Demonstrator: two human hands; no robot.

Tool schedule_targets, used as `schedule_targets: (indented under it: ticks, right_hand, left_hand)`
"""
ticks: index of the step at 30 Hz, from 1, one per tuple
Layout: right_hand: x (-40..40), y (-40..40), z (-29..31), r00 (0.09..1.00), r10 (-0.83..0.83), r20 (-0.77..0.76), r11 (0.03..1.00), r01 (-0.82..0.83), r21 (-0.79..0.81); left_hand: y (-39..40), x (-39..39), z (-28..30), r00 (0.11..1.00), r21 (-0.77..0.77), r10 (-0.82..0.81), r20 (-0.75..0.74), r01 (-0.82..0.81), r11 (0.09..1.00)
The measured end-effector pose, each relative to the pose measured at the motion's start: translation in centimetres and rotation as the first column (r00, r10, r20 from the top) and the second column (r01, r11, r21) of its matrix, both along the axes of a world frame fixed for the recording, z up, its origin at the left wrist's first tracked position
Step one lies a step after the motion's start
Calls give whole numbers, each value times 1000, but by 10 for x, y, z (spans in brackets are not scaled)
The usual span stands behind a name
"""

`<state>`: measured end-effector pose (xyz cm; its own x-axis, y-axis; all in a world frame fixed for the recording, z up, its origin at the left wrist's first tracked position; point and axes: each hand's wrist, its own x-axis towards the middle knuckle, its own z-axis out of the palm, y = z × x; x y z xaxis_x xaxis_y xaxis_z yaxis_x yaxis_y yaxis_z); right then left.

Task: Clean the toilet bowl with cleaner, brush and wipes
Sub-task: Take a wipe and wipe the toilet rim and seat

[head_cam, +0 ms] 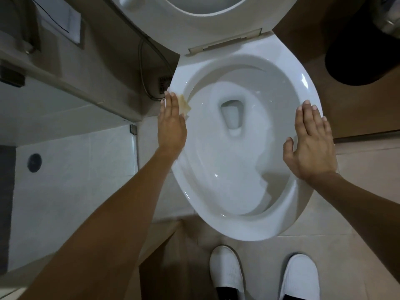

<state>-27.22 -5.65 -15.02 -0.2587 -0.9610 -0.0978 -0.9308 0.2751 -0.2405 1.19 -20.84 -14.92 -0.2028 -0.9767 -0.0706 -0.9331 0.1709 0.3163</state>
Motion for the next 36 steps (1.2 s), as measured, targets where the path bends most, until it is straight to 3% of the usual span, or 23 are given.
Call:
schedule_targets:
  ticks: [9, 14, 21, 36]
  right_hand:
    - [-4, 1, 1, 997, 60, -42, 996, -57, 74]
    - [-6, -3, 27, 985, 154, -74, 965, -134, 228]
    - [2, -10, 114, 974, 223, -48, 879, -180, 442]
    - [8, -9, 344, 981, 183, 59, 927, -192, 321]
  left_hand:
    - [63, 14, 8, 992, -15, 101, 80, -100, 995]
    - [66, 19, 43, 967, -20, 60, 248, -57, 998]
    - [69, 19, 128, 947, 9, 52, 318, -58, 998]
    - [94, 8, 361, 955, -10, 79, 285, -80, 997]
